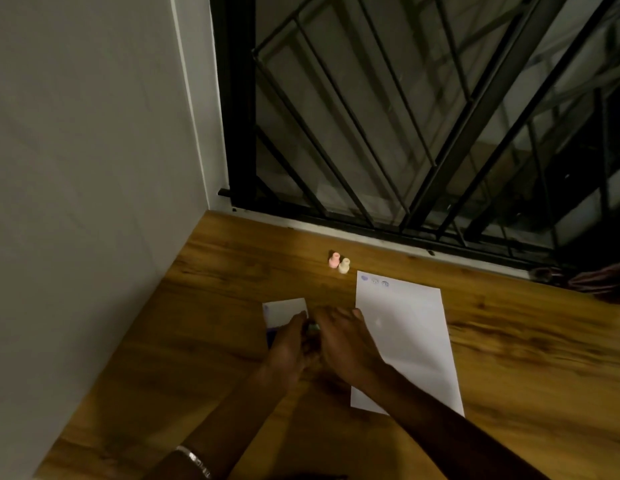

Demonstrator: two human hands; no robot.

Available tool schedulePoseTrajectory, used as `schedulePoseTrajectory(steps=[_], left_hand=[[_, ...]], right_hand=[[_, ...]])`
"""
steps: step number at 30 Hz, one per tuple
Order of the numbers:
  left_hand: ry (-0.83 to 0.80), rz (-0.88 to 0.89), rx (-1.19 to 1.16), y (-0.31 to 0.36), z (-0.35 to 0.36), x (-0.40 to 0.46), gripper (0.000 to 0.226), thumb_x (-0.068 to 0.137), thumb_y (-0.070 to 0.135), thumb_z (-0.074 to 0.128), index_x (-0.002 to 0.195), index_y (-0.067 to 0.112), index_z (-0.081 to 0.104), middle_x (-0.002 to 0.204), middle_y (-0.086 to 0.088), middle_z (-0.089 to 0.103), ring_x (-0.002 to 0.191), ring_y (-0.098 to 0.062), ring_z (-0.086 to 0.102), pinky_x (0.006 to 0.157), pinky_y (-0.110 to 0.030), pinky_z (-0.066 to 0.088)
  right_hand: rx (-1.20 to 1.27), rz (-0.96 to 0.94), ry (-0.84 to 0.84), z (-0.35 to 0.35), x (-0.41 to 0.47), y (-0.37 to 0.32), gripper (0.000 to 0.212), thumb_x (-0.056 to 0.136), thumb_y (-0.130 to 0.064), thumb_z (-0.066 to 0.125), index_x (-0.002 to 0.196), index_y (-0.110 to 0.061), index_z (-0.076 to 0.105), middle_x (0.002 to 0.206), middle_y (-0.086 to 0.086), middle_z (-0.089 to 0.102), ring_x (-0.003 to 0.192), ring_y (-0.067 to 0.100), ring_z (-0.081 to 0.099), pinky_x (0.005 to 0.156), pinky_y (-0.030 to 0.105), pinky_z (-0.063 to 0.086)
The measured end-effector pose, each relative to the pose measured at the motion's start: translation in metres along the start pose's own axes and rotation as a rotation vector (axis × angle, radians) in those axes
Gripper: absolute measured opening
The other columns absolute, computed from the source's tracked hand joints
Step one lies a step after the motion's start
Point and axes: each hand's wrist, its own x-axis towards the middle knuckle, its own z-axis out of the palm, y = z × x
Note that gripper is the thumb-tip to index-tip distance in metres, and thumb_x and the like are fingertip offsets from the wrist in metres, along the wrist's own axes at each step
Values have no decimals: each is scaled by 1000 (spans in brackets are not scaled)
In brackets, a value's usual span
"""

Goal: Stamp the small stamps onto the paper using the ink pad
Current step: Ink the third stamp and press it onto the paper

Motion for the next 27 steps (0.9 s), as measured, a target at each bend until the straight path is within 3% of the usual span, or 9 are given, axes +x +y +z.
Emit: schedulePoseTrajectory(steps=[5, 8, 11, 14, 17, 22, 27], left_hand=[[-6, -17, -5, 0, 2, -1, 32, 98, 39, 45, 99, 16, 67, 81, -4, 78, 84, -21, 72, 57, -31, 57], [28, -18, -57, 1, 1, 2, 30, 96, 37, 50, 100, 13, 67, 93, -11, 74, 95, -28, 66, 64, -36, 56], [2, -24, -73, 0, 1, 1, 29, 97, 36, 49, 101, 13, 67, 99, -11, 72, 96, -26, 66, 64, -35, 55], [-1, -45, -108, 2, 3, 0, 26, 96, 36, 50, 99, 14, 66, 83, -8, 77, 93, -25, 66, 60, -33, 56], [30, -43, -147, 3, 4, 1, 20, 96, 32, 53, 94, 14, 61, 69, -6, 77, 90, -27, 65, 67, -40, 54], [77, -46, -174, 2, 2, 6, 21, 95, 32, 55, 94, 13, 62, 96, -12, 69, 92, -27, 64, 75, -42, 53], [82, -31, -131, 1, 2, 6, 24, 96, 37, 52, 90, 16, 63, 83, -6, 74, 89, -24, 65, 68, -39, 54]], right_hand=[[32, -5, -6, -1, 1, -4, 44, 74, -41, 69, 109, -16, 57, 108, 5, 67, 102, 25, 60, 85, 37, 43], [40, -17, -32, 1, -1, -6, 42, 77, -36, 71, 111, -15, 58, 112, 7, 67, 106, 26, 60, 90, 39, 43], [39, -15, -3, 1, 1, -8, 34, 77, -24, 73, 106, -9, 62, 104, 11, 70, 98, 30, 64, 86, 43, 47], [41, 19, 28, 0, 5, -11, 24, 78, -11, 71, 100, -5, 63, 95, 15, 70, 90, 35, 65, 82, 47, 50], [51, 19, -7, 1, 7, -13, 20, 84, -12, 64, 103, -6, 61, 100, 16, 69, 96, 35, 63, 88, 47, 48], [-14, -26, -18, 3, 10, -13, 30, 77, -22, 73, 102, -11, 61, 96, 10, 72, 93, 30, 65, 86, 41, 49], [24, 3, 7, 7, 11, -9, 21, 81, -19, 70, 97, -8, 63, 92, 13, 71, 88, 31, 67, 83, 44, 53]])
